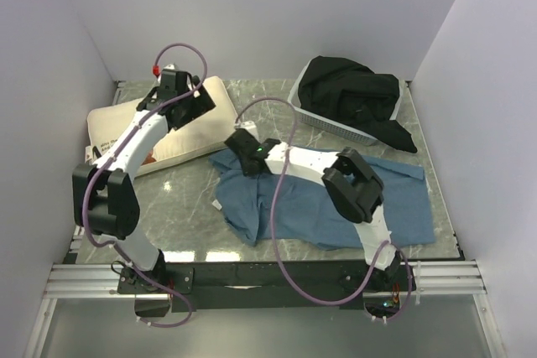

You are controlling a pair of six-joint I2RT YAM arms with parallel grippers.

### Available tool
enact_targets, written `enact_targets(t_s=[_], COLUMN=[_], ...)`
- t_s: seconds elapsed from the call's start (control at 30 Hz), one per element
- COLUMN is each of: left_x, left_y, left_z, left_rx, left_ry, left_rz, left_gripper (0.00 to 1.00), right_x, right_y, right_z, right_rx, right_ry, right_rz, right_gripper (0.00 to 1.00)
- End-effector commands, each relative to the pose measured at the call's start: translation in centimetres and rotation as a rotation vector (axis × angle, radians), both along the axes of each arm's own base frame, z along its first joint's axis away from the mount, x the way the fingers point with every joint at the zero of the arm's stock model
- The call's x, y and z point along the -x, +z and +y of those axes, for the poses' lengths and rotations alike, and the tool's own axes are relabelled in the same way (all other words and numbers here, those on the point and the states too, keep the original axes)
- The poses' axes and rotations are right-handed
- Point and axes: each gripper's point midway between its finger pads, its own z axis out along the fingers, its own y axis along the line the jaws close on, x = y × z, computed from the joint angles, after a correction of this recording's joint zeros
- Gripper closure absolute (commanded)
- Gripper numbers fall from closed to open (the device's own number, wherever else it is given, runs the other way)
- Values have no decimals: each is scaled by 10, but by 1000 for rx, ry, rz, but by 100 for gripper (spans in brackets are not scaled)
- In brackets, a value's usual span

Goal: Put the pillow into the pillowcase

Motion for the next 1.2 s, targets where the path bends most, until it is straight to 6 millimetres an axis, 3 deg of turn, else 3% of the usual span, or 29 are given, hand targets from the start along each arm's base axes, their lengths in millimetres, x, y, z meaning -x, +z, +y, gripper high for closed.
enact_targets(t_s=[0.0,0.07,0.1,0.13,0.17,0.2,0.23,0.27,0.5,0.67,0.73,0.77,0.8,0.83,0.87,0.9,0.97,1.0,1.07,1.1,1.17], left_x=[-16,-21,-27,-32,-34,-42,-47,-47,-75,-71,-65,-59,-58,-55,-47,-49,-41,-35,-20,-13,2], left_y=[7,-2,5,-8,-10,-2,-19,-22,-76,-112,-125,-133,-119,-112,-114,-81,-62,-36,-27,-1,2], left_z=[-10,-17,-19,-23,-33,-36,-41,-53,-61,-51,-46,-40,-40,-38,-35,-37,-33,-33,-27,-25,-16], left_rx=[-75,-119,-130,-153,-181,-207,-245,-280,-511,-614,-628,-641,-625,-610,-590,-540,-509,-472,-452,-419,-389], left_ry=[-32,-42,-40,-48,-71,-62,-68,-90,-50,-22,-16,-9,2,15,4,16,17,14,11,18,18], left_rz=[-45,-31,-47,-22,-19,-34,-4,0,104,176,209,227,200,186,194,122,88,49,51,-2,-2], left_gripper=[1,1,0,1,1,1,1,1,1,1,12,51,79,99,99,99,99,99,99,99,99], right_x=[-13,-6,-5,2,4,6,7,9,22,23,25,25,25,24,25,25,24,23,22,22,18], right_y=[52,52,51,44,51,50,49,49,49,44,43,43,43,45,45,45,46,46,48,49,50], right_z=[-26,-38,-42,-47,-45,-46,-48,-47,-46,-47,-44,-42,-42,-40,-39,-40,-38,-38,-36,-35,-35], right_rx=[-122,-120,-127,-122,-154,-157,-155,-162,-206,-205,-218,-223,-226,-235,-238,-240,-256,-263,-281,-290,-303], right_ry=[-94,-106,-112,-115,-105,-104,-110,-104,-84,-83,-72,-68,-67,-65,-61,-60,-53,-54,-46,-42,-41], right_rz=[-48,-31,-25,-9,-13,-11,-7,-1,33,46,55,59,61,58,61,62,70,73,82,86,94], right_gripper=[97,98,99,99,99,99,99,99,99,99,99,99,100,100,99,100,99,99,99,99,99])
